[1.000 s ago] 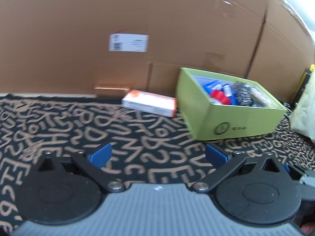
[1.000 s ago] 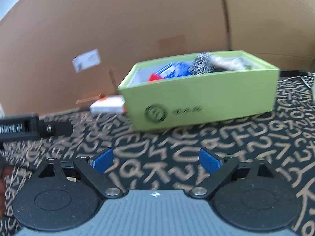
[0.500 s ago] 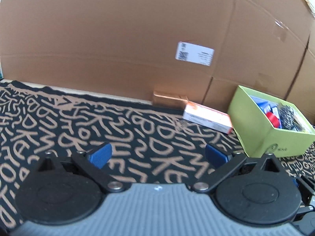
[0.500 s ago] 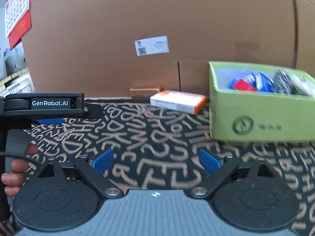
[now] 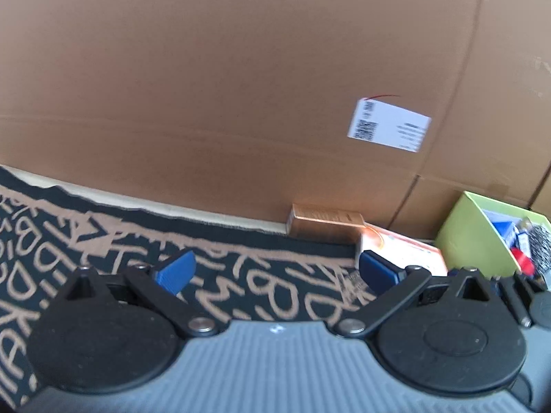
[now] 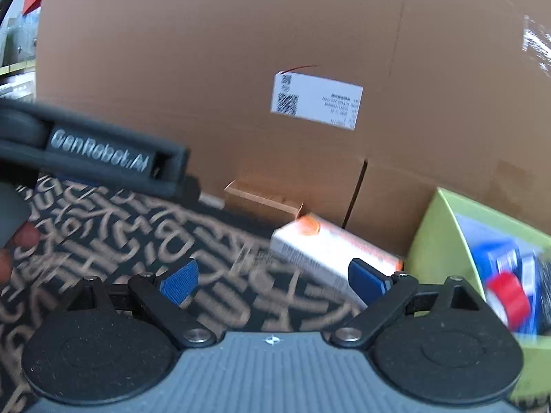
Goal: Organize objects
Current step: 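Release both items in the box and move both tools back to the mat, then grasp the white-orange medicine box with the right tool while the left tool grasps the copper box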
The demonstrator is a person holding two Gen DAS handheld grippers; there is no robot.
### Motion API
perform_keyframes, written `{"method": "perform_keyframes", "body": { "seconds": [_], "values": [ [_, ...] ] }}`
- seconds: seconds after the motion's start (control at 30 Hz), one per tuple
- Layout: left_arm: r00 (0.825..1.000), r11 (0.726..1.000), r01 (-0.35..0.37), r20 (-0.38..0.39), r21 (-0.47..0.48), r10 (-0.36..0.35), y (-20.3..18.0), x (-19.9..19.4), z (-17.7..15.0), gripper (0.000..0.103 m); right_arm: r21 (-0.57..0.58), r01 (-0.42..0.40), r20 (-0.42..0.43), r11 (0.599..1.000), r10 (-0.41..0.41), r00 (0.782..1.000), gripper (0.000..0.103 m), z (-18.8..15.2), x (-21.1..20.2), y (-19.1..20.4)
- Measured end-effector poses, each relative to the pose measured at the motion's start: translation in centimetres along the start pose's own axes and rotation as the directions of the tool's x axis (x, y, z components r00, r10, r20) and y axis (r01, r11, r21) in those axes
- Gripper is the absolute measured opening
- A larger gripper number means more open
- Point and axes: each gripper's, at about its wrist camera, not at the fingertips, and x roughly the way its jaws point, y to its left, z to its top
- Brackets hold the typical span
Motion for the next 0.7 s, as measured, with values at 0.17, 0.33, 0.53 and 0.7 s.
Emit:
{"method": "perform_keyframes", "body": {
  "seconds": [0.17, 0.33, 0.53, 0.7],
  "values": [
    [1.0, 0.999, -0.002, -0.004, 0.034, 0.003, 0.2, 3.0, 1.8, 0.103, 0.018, -0.014, -0.004, 1.0, 0.014, 1.0, 0.097, 2.0, 3.6, -1.8],
    [0.999, 0.997, 0.05, -0.009, 0.054, -0.05, -0.9, 5.7, 3.1, 0.103, 0.031, -0.013, -0.041, 0.999, 0.014, 0.999, 0.097, 2.8, 6.6, -3.2],
    [0.996, 0.984, 0.088, -0.033, 0.154, -0.084, -3.2, 9.1, 3.3, 0.103, 0.082, -0.04, -0.138, 0.996, 0.051, 0.989, 0.098, 2.6, 9.3, -4.4],
    [0.995, 0.985, 0.089, -0.054, 0.148, -0.082, -2.7, 10.2, 2.9, 0.103, 0.205, -0.074, -0.165, 0.976, 0.109, 0.98, 0.102, 1.1, 7.4, -4.9]
  ]
}}
